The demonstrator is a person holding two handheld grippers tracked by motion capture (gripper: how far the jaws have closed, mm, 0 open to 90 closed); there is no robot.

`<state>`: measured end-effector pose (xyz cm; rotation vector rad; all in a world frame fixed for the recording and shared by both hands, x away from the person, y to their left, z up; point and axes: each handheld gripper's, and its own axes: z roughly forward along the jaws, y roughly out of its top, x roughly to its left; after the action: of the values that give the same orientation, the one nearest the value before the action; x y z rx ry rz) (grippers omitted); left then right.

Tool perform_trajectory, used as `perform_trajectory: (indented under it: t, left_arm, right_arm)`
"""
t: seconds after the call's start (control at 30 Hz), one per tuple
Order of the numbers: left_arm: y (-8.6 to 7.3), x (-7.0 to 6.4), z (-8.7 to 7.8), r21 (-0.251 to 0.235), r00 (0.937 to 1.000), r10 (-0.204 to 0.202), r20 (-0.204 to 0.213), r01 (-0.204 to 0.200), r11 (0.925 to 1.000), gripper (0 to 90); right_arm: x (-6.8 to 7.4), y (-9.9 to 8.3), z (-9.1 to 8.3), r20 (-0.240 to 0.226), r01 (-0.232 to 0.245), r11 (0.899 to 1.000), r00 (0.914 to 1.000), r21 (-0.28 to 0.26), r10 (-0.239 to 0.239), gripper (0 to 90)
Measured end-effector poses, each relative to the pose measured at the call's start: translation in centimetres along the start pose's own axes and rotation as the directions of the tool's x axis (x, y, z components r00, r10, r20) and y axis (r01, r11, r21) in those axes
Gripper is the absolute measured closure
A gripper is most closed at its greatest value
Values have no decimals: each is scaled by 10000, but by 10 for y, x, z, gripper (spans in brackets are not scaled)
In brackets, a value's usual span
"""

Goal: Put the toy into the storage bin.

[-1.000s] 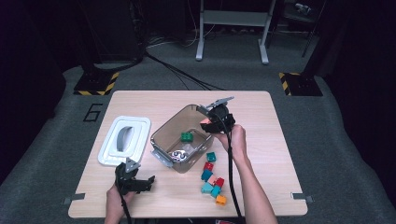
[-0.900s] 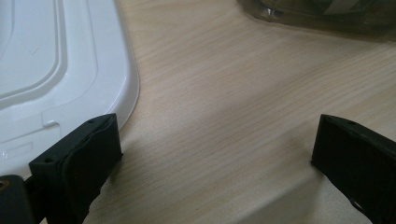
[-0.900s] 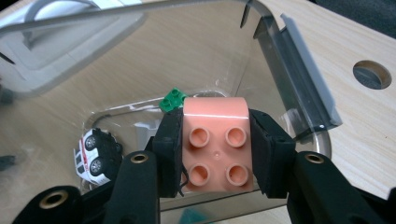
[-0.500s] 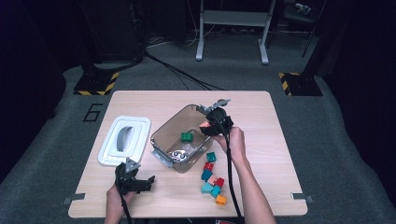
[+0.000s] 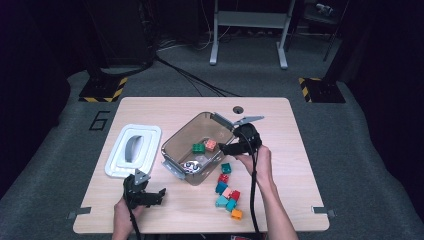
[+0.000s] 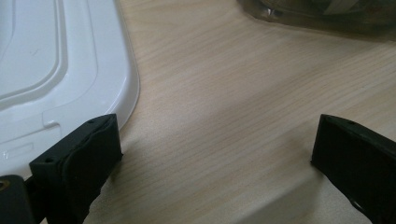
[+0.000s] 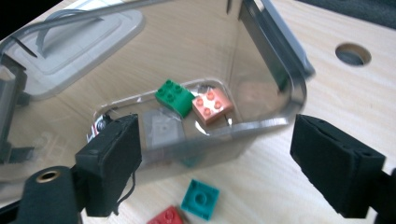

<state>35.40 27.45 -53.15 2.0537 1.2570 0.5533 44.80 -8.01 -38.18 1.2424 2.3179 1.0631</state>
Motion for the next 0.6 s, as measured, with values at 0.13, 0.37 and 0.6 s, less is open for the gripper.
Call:
perform_trajectory:
  t: [0.13, 0.37, 0.6]
  left_arm:
    - [0, 0, 0, -25, 10000, 9, -9, -9, 10000, 13]
    - [0, 0, 0, -28, 10000, -16, 11, 16, 10000, 13]
    - [0, 0, 0, -6, 10000, -27, 23, 27, 10000, 13]
  right_arm:
    - [-8, -23, 1, 118, -417, 9991, 9991, 43, 417, 110]
    - [-15, -62, 27, -41, -1209, 9914, 9926, 505, 1212, 69]
    - [-13, -81, 54, -113, -1596, 9834, 9869, 863, 1611, 78]
